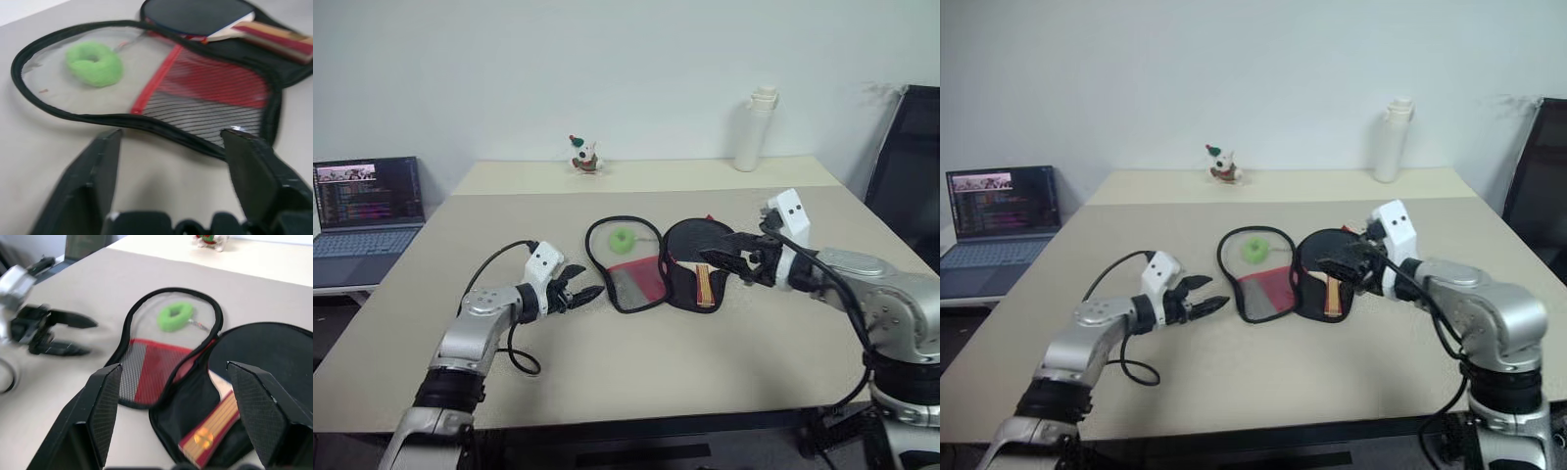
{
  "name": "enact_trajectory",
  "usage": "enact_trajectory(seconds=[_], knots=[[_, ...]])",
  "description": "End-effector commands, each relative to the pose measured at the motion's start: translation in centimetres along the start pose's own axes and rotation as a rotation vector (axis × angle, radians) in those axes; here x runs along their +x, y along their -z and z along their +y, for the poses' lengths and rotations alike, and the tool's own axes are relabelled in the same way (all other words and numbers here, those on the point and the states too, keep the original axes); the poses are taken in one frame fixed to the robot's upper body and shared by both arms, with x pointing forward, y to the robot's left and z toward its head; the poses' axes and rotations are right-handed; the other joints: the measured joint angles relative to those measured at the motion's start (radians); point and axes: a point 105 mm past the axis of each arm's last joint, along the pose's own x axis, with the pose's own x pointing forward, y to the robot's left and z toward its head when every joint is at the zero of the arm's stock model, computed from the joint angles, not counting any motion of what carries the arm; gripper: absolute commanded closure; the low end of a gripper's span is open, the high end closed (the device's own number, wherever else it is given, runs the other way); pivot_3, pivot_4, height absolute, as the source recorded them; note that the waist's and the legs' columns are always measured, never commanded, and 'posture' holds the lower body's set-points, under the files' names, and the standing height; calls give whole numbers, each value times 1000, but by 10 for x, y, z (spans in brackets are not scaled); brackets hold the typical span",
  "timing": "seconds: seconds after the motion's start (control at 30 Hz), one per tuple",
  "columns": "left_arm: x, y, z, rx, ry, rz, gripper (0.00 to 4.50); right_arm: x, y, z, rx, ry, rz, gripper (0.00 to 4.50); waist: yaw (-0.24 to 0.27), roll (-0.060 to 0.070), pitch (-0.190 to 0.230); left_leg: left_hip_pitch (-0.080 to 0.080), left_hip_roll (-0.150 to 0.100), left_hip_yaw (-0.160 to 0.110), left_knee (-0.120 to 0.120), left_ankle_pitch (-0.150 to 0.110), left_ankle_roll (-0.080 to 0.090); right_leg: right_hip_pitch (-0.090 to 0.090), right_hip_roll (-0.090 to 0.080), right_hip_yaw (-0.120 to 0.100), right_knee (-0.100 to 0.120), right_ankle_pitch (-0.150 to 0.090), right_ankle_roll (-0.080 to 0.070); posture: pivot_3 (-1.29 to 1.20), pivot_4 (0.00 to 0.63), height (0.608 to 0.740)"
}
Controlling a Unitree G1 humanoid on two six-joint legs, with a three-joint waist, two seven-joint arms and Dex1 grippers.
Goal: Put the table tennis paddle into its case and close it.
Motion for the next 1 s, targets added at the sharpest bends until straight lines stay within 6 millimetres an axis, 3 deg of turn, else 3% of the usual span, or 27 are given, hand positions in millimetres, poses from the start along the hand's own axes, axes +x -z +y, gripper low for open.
enact_trajectory(seconds=[0.03, 0.2, 0.23, 0.57, 0.87, 1.0], knots=[[3, -3, 11, 19, -28, 10, 2526, -4, -6, 11, -49, -44, -28, 747, 0, 0, 0, 0, 0, 0, 0, 0, 0, 0, 0, 0, 0, 0, 0, 0, 150, 740], [7, -4, 18, 8, -29, 14, 4361, -4, -5, 9, -37, -24, -37, 747, 2, 0, 0, 0, 1, 0, 0, 0, 0, 0, -1, 0, 1, 0, 0, 0, 150, 740], [7, -3, 20, 6, -36, 19, 4479, -4, -5, 8, -34, -18, -39, 747, 3, 0, 0, 0, 1, 0, 1, 0, 0, 0, -1, 0, 1, 0, 0, 0, 150, 740], [36, 3, 38, 27, -169, 64, 4479, -3, -3, 7, -27, -14, -41, 747, 6, -1, 0, -1, 0, 0, 1, 0, 0, 0, -2, 0, 0, 0, 0, 0, 150, 740], [73, -10, 15, -39, -93, 3, 4479, -7, -2, 3, -29, 17, -39, 747, 6, -1, 0, -1, -1, 2, 1, 0, 0, 0, -2, -1, 0, 0, 0, 0, 150, 740], [89, -42, -9, 17, 46, -81, 4479, -15, 0, -3, -32, 48, -28, 747, 6, -1, 1, -2, -1, 3, 1, 0, 0, 0, -2, -1, 0, 0, 0, 0, 150, 740]])
